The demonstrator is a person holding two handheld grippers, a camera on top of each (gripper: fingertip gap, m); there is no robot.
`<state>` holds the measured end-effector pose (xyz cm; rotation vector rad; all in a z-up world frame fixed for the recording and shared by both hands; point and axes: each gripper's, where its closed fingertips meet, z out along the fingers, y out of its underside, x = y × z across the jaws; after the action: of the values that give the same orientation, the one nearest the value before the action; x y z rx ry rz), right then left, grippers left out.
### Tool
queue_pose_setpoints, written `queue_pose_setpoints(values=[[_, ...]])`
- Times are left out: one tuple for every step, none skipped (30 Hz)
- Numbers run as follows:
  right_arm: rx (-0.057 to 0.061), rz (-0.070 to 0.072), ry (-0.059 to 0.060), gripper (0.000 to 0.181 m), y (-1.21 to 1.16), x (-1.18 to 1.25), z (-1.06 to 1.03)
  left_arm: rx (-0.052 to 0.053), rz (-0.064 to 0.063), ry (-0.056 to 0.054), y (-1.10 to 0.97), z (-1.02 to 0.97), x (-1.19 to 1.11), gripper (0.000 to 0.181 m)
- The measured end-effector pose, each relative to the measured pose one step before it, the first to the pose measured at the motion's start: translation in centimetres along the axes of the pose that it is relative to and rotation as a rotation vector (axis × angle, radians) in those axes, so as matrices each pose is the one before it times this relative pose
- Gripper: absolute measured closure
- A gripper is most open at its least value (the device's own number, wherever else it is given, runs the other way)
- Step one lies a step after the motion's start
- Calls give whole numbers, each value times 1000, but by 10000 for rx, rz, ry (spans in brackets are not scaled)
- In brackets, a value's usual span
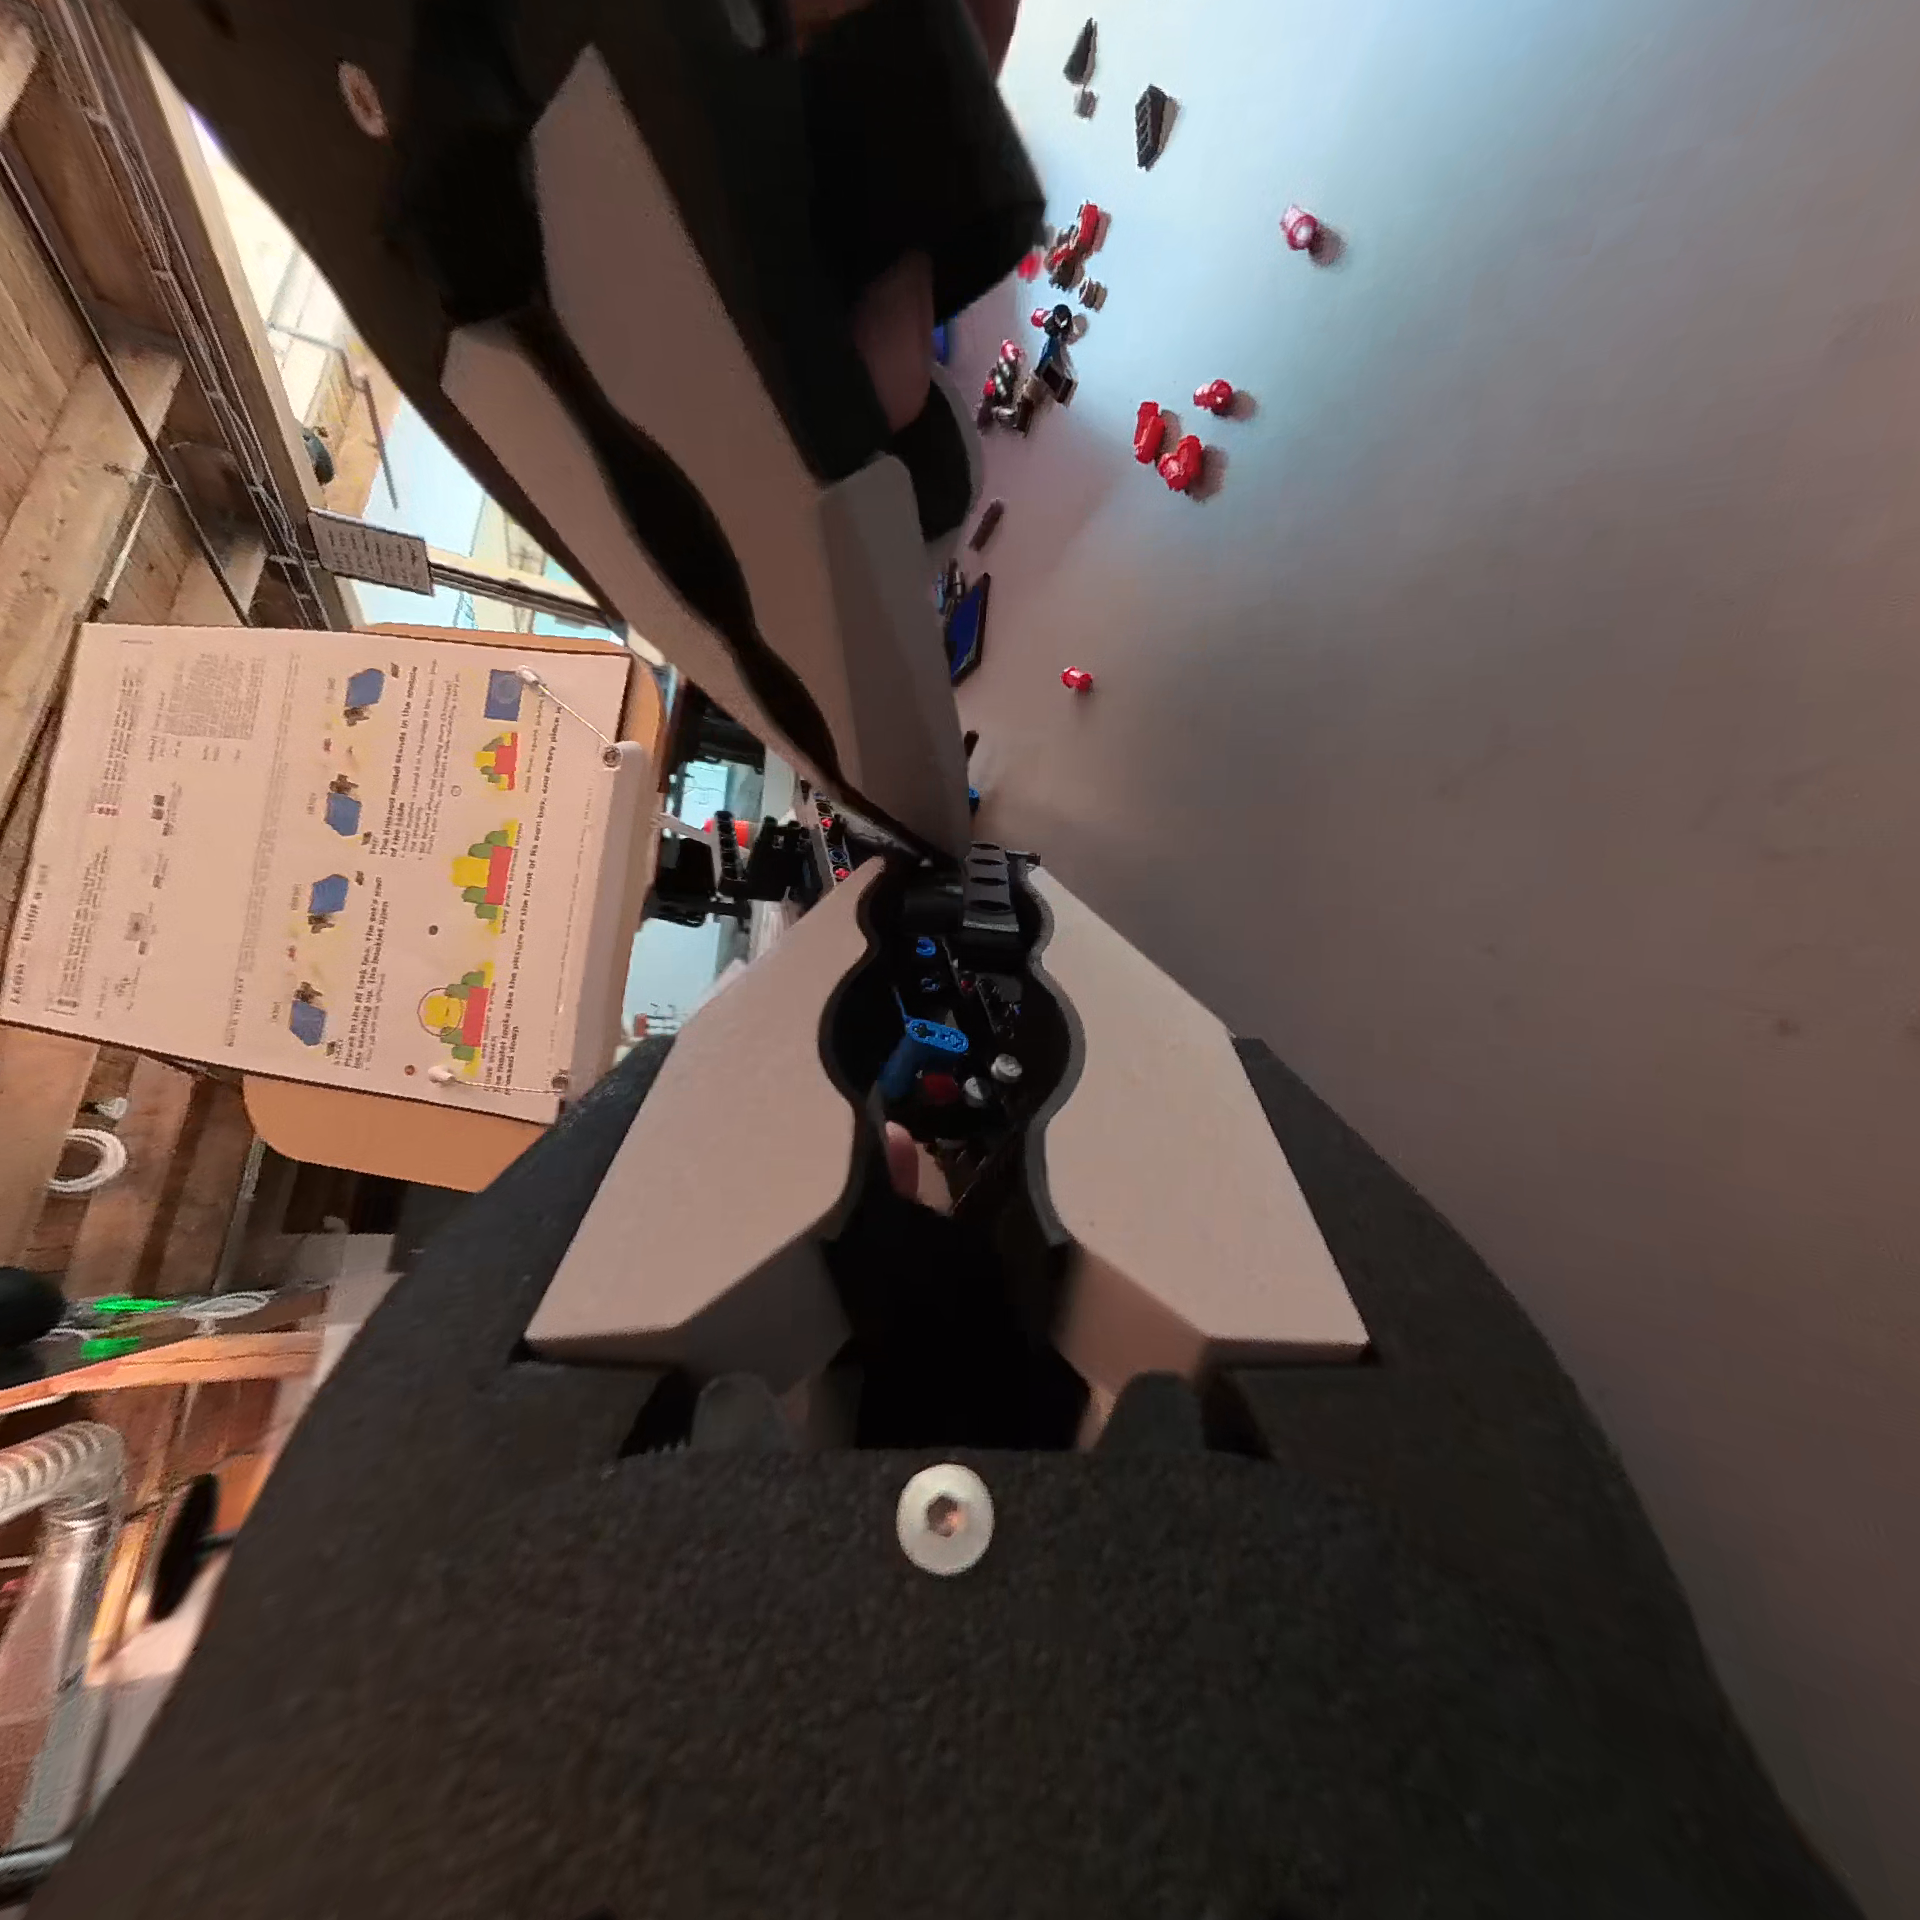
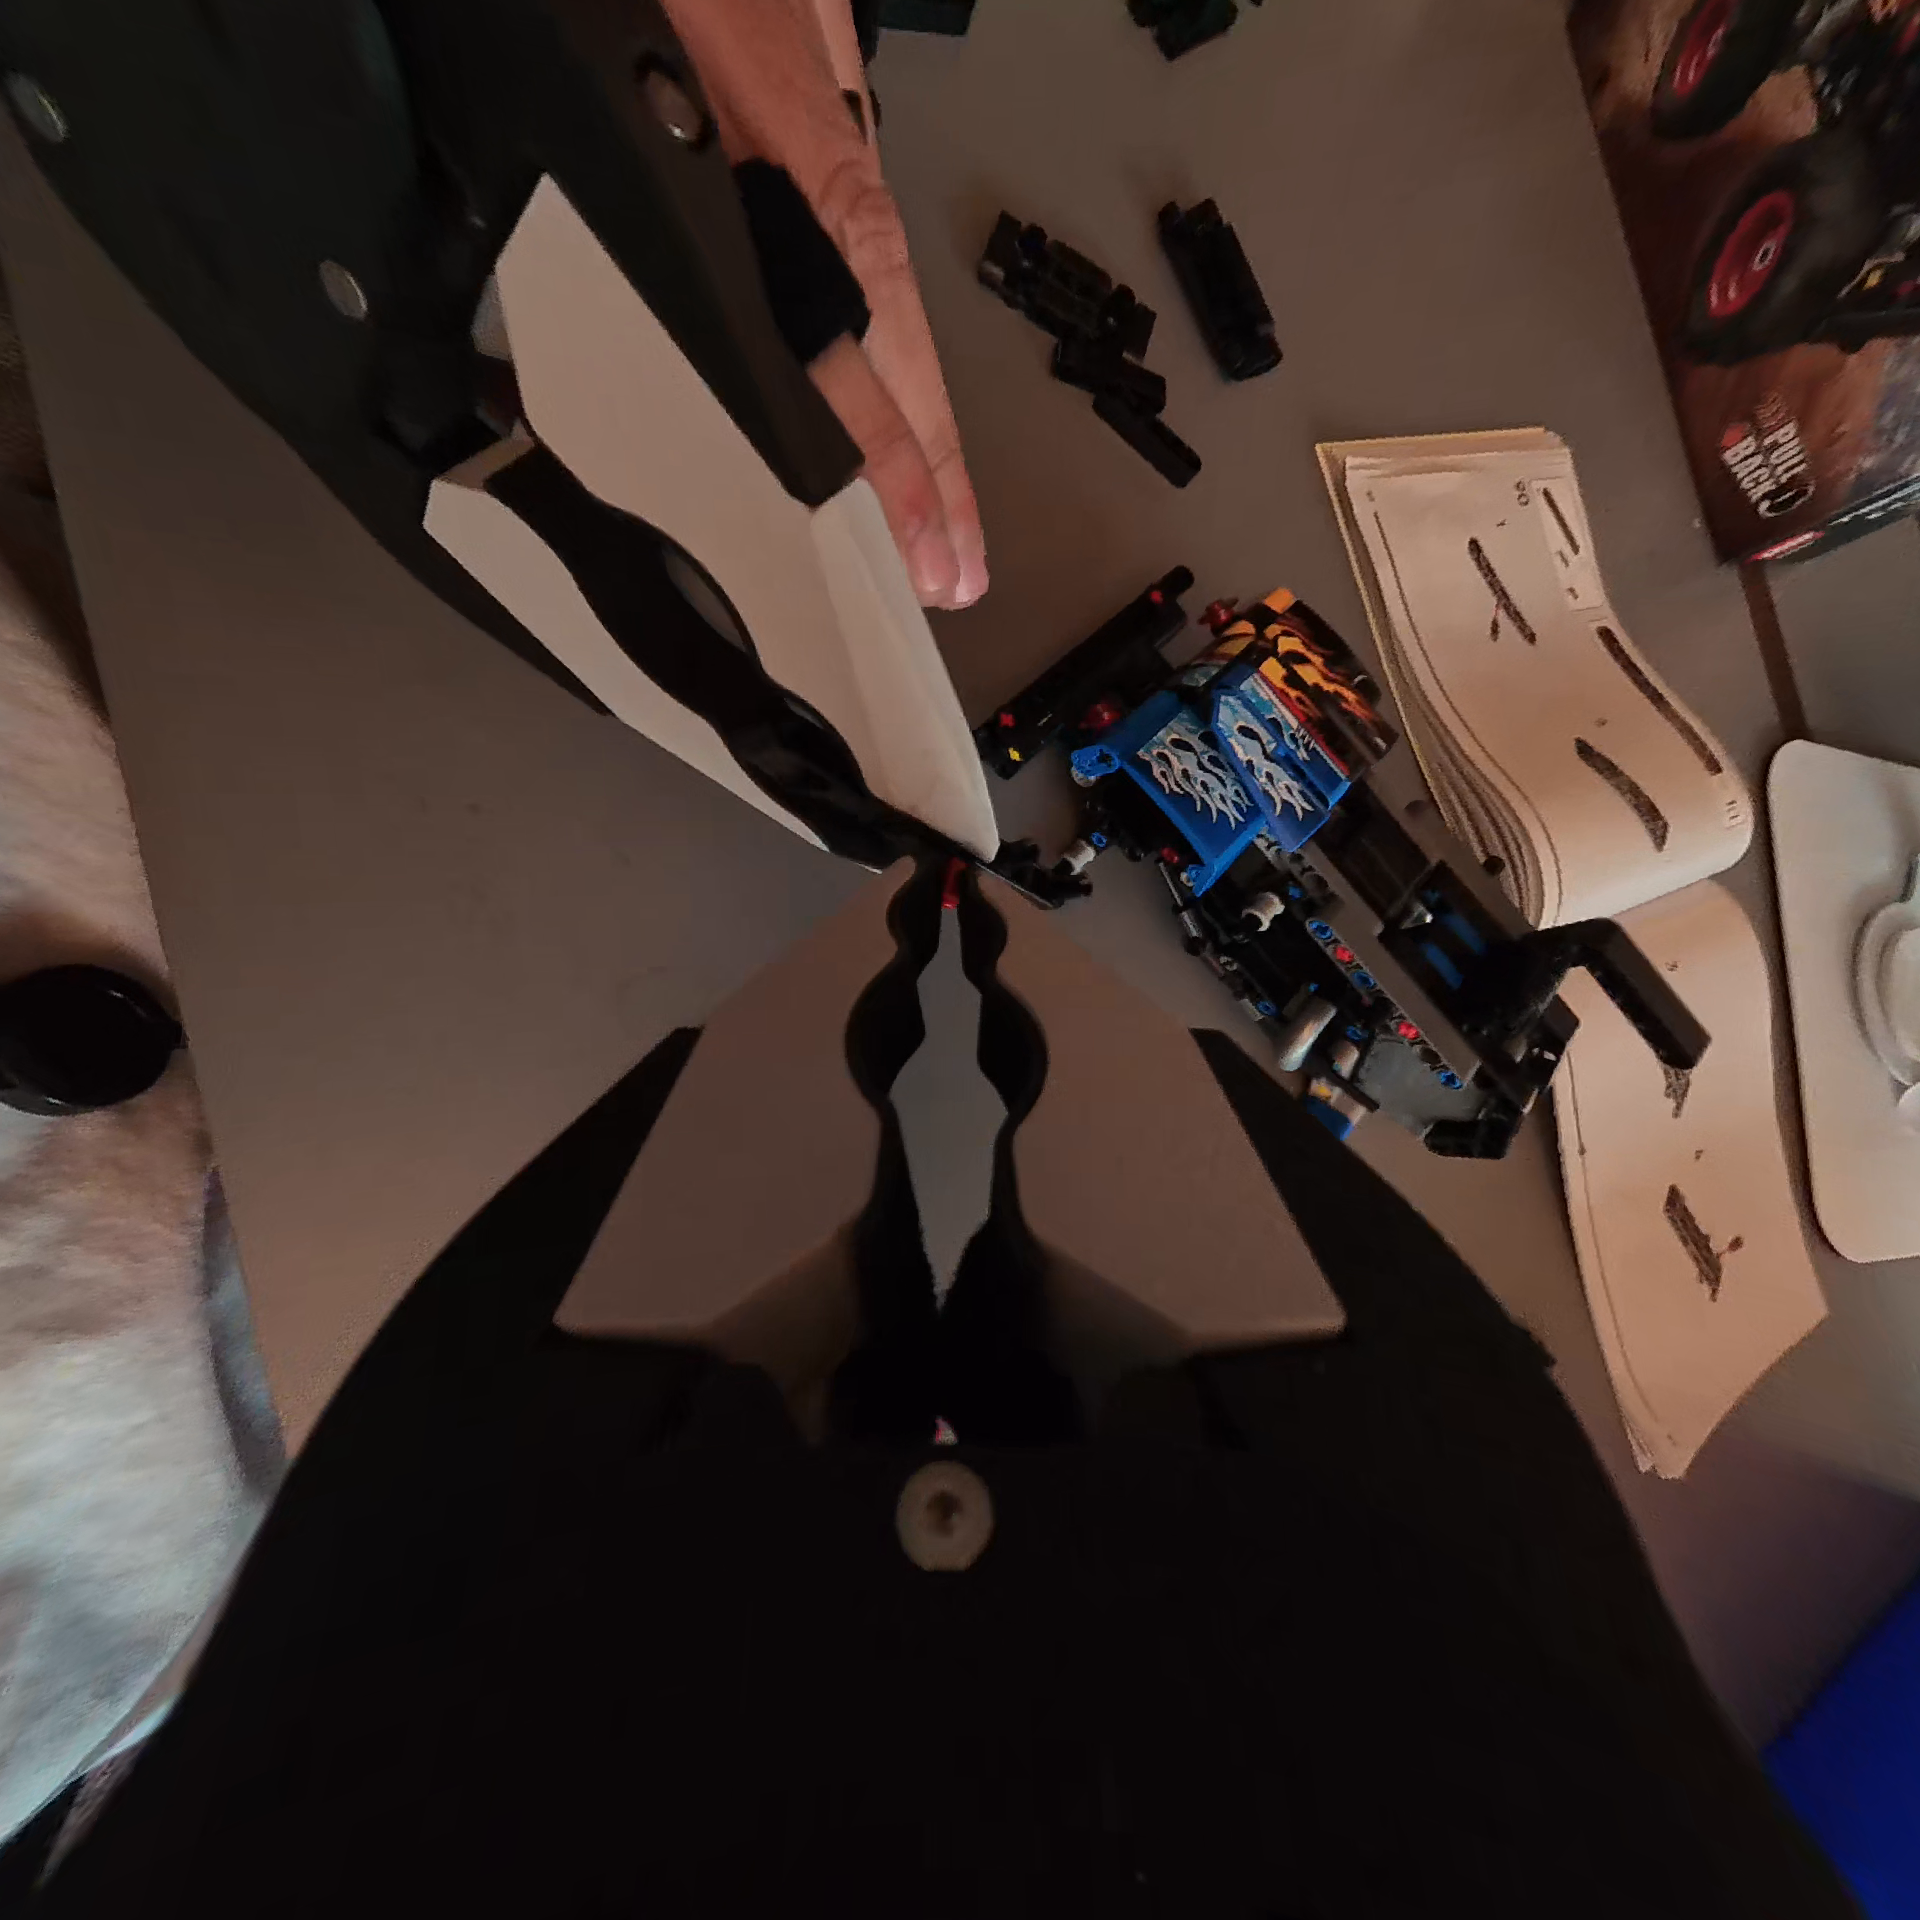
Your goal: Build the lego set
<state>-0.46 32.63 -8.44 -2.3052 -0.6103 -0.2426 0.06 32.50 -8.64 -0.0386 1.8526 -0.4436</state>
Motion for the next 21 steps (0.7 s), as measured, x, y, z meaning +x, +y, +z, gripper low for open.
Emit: queue_pose_setpoints(values=[[30,-67,90,179,10,63,-7,45,-260,37,-46,-2,-60,166],[92,-249,108,179,-68,68,-64,113,-327,48,-129,-22,-78,166],[116,-345,93,179,-50,64,-101,135,-383,114,-112,-10,-55,166],[97,-269,47,179,-25,35,-73,163,-398,163,-122,-11,-9,166],[149,-350,-39,180,-24,-53,-105,214,-399,219,-176,-30,69,166],[215,-319,-162,180,-33,-150,-148,255,-436,259,-233,-70,100,166],[330,-338,-187,180,-75,-172,-210,209,-358,215,-247,-67,80,166],[331,-216,-211,179,-70,-155,-182,166,-235,174,-249,-60,88,166],[290,-164,-218,180,-84,-188,-194,203,-237,187,-268,-75,131,166],[205,-237,-178,180,-92,-236,-198,229,-382,274,-269,-76,191,166],[76,-378,-70,180,-76,-200,-160,160,-505,245,-172,-42,59,166],[-43,-393,149,180,-95,87,-111,97,-473,171,-65,-35,-83,166],[-187,-342,148,180,-54,146,-46,81,-408,181,-46,-18,-5,166],[-240,-344,-7,180,-14,-46,-31,63,-281,165,-28,23,112,166],[-278,-368,-63,179,70,-86,-1,27,-127,46,21,74,74,166],[-257,-257,-54,180,76,-31,35,-26,-46,16,83,50,20,166],[-161,-54,-62,179,53,8,105,-29,-51,36,129,-2,-15,166],[-52,145,-93,180,32,34,135,-27,-35,4,130,-21,-64,166],[43,262,-81,180,15,99,123,-29,29,-54,95,-33,-132,166],[112,361,-114,179,13,99,68,-15,42,-55,26,-23,-88,166],[138,432,-158,179,-18,44,-7,25,-21,-54,-65,-36,-115,166]])
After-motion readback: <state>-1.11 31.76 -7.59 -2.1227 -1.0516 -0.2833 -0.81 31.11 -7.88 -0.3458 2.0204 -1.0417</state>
